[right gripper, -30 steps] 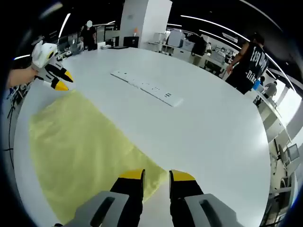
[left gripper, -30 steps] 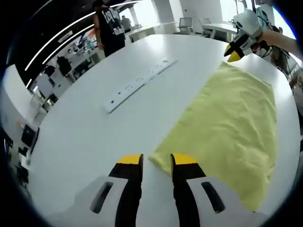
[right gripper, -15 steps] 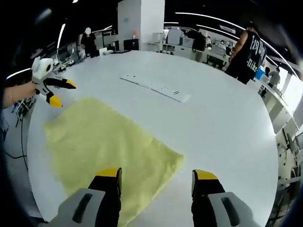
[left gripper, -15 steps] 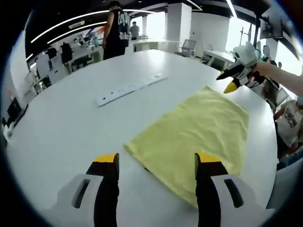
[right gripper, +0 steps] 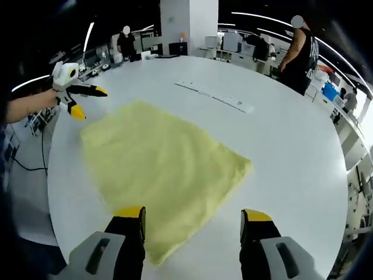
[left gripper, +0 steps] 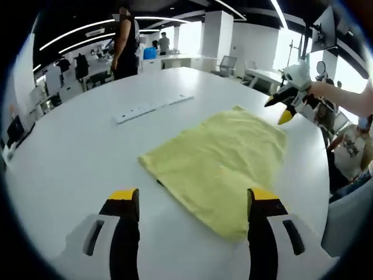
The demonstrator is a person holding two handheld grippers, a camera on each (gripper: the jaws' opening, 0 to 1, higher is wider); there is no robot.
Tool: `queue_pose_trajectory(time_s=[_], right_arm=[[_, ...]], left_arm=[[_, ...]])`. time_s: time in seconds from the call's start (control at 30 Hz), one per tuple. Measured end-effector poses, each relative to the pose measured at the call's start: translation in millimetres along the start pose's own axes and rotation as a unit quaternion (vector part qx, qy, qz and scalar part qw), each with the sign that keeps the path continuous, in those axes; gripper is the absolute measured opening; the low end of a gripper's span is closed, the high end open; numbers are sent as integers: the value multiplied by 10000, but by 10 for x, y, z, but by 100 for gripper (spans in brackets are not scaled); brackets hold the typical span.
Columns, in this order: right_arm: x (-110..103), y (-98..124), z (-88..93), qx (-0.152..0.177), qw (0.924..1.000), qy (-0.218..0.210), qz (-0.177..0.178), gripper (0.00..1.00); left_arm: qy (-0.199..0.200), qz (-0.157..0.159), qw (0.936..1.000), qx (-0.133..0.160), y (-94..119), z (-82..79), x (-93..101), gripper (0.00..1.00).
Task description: Fold the garment on the visible template until the final outline fits inside the template.
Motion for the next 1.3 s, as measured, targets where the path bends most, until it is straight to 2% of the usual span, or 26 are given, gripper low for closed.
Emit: queue_pose_trajectory(time_s=[0.17,0.37,0.67,0.77,1.03,1.3], right_arm=[[-110,76,100,44,9999,-76,-51,62],[-239,146,253,8,9999,-86,-113,60],[-355,165,438,46,9996,-188,-199,53],[-381,157,453,168,9991,-331,-211,51],[-472,120,545,230,9984,-489,-190,44],[-471,116,656,274,9970,-721,-74,34]], left_arm=[[161,45,9999,-5,94,111,51,66],[143,110,9998,35,164,226,129,57],[142,209,9997,-33,159,406,258,44],[196,219,9995,-60,150,458,277,41],[271,310,9991,-90,128,557,327,26],[601,432,9973,-17,120,598,384,16]])
Point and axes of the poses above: the point that each gripper's makers call its tool centre point, and the gripper's own axes: y roughly backward along the fingers, x roughly to its right, z roughly out of its underside, the point moved 4 cm from there along y, roughly backward along the fingers, and after that the axes turned 7 degrees about y, right-handed, at the moved point
